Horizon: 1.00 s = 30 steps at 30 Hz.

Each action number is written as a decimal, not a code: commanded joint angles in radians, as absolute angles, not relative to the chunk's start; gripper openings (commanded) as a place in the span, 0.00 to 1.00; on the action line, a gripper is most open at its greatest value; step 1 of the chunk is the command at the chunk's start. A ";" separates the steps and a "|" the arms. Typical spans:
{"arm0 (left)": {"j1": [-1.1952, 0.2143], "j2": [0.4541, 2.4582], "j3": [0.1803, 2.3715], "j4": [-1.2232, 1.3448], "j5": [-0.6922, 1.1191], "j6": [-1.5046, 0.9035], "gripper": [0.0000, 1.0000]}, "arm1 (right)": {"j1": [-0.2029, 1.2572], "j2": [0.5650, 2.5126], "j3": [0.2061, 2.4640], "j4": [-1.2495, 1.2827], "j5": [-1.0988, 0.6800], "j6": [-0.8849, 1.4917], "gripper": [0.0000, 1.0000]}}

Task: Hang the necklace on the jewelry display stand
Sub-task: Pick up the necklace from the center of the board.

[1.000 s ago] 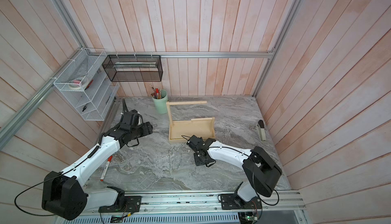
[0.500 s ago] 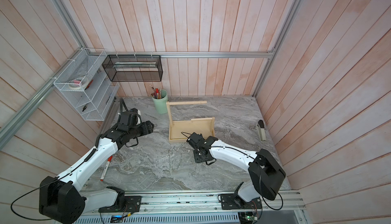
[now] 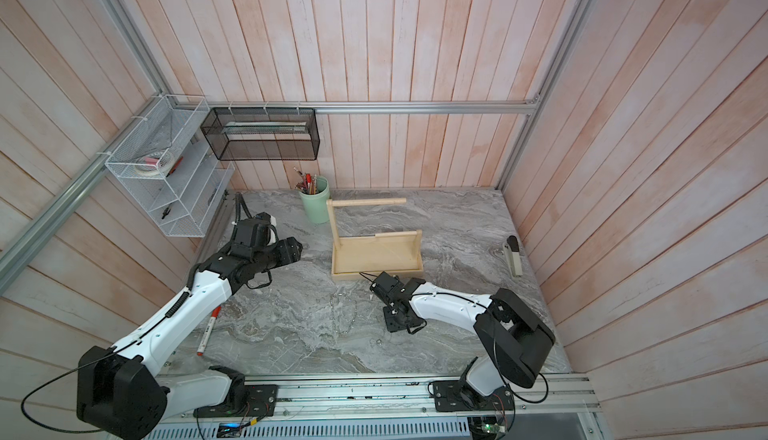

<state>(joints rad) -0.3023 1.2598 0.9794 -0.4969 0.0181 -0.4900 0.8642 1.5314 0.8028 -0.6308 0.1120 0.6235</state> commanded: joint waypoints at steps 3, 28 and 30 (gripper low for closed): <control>-0.306 1.257 0.963 -0.478 0.000 -0.493 0.81 | 0.870 1.588 0.758 -0.583 0.076 0.615 0.45; -0.305 1.256 0.983 -0.485 -0.007 -0.483 0.82 | 0.870 1.566 0.974 -0.729 0.155 0.556 0.00; -0.305 1.255 0.984 -0.486 -0.005 -0.483 0.81 | 0.871 1.563 0.982 -0.737 0.156 0.555 0.00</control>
